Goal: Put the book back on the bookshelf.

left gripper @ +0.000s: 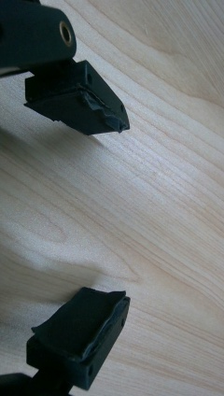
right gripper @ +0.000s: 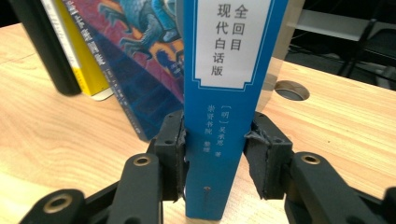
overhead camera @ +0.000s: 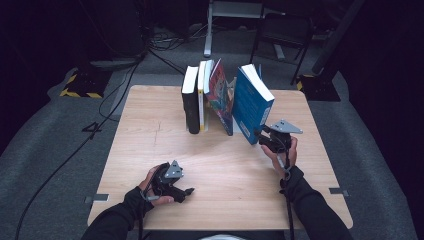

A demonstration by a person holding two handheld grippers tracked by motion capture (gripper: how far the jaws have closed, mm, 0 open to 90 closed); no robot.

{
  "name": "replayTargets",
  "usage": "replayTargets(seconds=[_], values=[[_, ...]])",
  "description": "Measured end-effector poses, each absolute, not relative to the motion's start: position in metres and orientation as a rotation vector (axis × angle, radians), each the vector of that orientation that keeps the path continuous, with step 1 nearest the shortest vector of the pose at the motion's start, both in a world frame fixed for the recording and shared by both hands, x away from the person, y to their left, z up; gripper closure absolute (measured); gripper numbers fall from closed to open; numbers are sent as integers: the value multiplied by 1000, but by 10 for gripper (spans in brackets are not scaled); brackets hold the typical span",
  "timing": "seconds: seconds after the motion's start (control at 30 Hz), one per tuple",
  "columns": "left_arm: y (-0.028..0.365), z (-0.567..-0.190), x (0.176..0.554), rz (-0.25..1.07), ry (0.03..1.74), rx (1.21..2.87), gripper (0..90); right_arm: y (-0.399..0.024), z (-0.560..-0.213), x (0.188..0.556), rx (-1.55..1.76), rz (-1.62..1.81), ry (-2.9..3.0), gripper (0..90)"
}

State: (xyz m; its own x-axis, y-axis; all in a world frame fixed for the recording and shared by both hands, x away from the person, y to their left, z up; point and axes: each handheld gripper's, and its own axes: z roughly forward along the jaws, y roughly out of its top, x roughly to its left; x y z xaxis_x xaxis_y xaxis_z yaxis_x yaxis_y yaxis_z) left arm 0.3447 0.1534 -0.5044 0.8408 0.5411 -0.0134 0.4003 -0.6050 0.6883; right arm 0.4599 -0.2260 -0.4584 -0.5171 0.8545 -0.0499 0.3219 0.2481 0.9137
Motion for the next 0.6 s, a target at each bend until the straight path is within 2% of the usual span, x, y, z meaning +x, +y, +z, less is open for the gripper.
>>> replayTargets(seconds=[0.6], values=[[153,-504,345,252,673,2301,147,-195,-459,476,1158,1200,1878,609]])
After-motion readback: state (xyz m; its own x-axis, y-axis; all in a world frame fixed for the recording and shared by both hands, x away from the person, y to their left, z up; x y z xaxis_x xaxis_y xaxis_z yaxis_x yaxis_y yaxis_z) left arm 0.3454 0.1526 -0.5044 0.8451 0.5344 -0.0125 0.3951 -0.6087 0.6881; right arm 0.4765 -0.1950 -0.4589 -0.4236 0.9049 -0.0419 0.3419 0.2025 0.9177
